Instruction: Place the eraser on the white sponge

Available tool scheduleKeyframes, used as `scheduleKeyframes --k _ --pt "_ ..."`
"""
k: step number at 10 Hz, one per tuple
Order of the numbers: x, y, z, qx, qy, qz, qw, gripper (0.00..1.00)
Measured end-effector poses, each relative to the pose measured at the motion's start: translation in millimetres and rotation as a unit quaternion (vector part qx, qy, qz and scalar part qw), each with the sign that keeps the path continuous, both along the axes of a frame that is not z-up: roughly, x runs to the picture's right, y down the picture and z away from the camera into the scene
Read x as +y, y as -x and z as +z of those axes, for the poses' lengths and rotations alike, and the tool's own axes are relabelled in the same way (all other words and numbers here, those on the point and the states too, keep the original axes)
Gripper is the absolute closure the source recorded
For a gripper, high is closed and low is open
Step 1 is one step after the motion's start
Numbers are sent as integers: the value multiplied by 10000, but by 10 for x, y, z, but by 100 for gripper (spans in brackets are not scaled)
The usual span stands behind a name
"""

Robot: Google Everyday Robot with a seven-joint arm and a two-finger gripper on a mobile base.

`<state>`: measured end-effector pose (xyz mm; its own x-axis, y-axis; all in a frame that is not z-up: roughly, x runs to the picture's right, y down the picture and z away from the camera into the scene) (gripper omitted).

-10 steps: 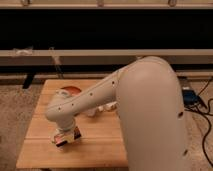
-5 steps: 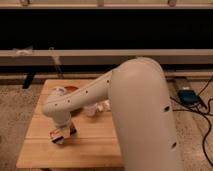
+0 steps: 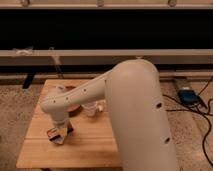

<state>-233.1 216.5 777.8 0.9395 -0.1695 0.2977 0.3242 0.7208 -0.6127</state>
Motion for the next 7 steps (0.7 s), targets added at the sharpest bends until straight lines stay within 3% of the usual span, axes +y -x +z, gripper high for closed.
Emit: scheduleKeyframes --k 4,7 --pt "-20 24 36 -66 33 32 10000 20" --pt "-178 20 -112 -158 -82 152 9997 20"
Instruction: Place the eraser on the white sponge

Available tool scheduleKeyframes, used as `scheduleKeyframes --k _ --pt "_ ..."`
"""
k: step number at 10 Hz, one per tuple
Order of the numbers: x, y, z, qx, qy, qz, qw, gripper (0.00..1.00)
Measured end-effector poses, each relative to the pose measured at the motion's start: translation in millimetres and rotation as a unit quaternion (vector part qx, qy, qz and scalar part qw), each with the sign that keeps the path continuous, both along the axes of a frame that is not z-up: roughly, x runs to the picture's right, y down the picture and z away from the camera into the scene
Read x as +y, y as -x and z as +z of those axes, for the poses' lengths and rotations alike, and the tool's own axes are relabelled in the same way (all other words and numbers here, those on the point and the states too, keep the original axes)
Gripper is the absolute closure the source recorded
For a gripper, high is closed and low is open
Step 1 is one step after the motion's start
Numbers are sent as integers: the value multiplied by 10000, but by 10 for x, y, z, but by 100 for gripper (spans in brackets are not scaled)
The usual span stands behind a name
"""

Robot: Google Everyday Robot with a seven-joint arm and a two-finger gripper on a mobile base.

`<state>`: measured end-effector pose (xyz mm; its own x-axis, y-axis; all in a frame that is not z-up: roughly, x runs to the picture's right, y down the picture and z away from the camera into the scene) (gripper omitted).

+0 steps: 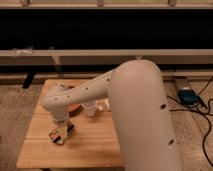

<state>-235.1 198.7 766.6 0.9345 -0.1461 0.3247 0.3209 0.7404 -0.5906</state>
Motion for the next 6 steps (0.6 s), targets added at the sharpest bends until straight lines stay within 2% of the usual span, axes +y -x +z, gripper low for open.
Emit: scheduleKeyframes --k 3,6 --pt "-352 -96 -212 -88 -173 181 9996 20" --pt "-385 -118 -225 -94 -176 188 9996 20"
